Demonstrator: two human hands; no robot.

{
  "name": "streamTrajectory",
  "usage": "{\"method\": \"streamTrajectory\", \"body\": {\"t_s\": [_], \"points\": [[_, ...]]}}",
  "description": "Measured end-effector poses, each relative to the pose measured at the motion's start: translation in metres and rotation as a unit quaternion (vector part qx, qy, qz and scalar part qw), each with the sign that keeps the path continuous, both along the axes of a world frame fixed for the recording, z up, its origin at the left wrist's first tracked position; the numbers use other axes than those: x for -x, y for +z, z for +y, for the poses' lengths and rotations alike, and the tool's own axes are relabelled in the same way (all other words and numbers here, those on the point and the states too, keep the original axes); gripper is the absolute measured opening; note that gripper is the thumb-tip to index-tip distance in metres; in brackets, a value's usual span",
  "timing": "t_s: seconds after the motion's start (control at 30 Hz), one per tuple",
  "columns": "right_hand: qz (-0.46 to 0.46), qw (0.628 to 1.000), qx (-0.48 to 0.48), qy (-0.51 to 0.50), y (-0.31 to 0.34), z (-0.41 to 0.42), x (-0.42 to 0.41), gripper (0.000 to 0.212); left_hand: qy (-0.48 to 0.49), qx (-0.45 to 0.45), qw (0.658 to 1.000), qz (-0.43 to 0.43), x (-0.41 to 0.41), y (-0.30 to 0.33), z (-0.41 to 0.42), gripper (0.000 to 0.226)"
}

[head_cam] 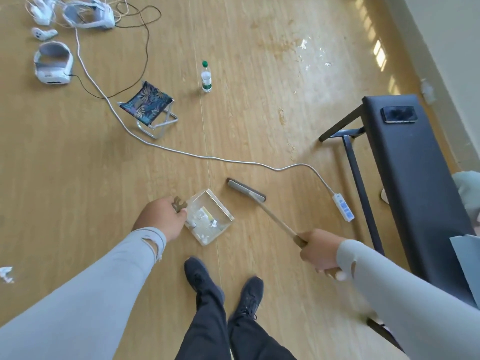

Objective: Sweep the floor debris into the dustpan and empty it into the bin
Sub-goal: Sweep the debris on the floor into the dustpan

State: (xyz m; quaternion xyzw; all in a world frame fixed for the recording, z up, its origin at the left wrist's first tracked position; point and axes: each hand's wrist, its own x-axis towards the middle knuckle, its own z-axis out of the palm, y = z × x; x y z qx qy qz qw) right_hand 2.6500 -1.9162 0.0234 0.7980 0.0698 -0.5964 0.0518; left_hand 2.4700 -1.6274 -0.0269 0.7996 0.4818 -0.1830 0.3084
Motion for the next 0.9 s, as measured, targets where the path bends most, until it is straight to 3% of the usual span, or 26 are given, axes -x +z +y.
{"method": "streamTrajectory", "body": {"t_s": [0.13, 0.3, 0.4, 0.5, 0.73, 0.9], "points": [[0.065, 0.976, -0.047, -0.202, 0.062, -0.047, -0.035, 0.044, 0.001, -0.001, 1.0, -0.004, 0.008, 0.003, 0.02, 0.011], [-0.004, 0.992, -0.039, -0.118, 0.05, -0.041, -0.02, 0.048, -0.006, 0.0, 1.0, -0.01, 0.003, 0.0, 0.018, 0.022], [-0.055, 0.993, -0.033, -0.1, 0.019, -0.011, -0.012, 0.038, -0.005, -0.004, 1.0, -0.006, 0.002, -0.001, 0.018, 0.024], [-0.045, 0.997, -0.015, -0.062, -0.002, 0.024, 0.013, 0.037, -0.007, -0.013, 1.0, 0.001, 0.004, -0.003, 0.019, 0.017], [0.103, 0.958, -0.065, -0.26, 0.058, 0.0, -0.001, 0.045, -0.004, 0.005, 1.0, -0.004, 0.01, 0.002, 0.022, 0.025], [0.106, 0.953, -0.06, -0.276, 0.084, -0.021, 0.01, 0.049, -0.01, 0.017, 1.0, -0.01, 0.008, 0.002, 0.028, 0.019]]}}
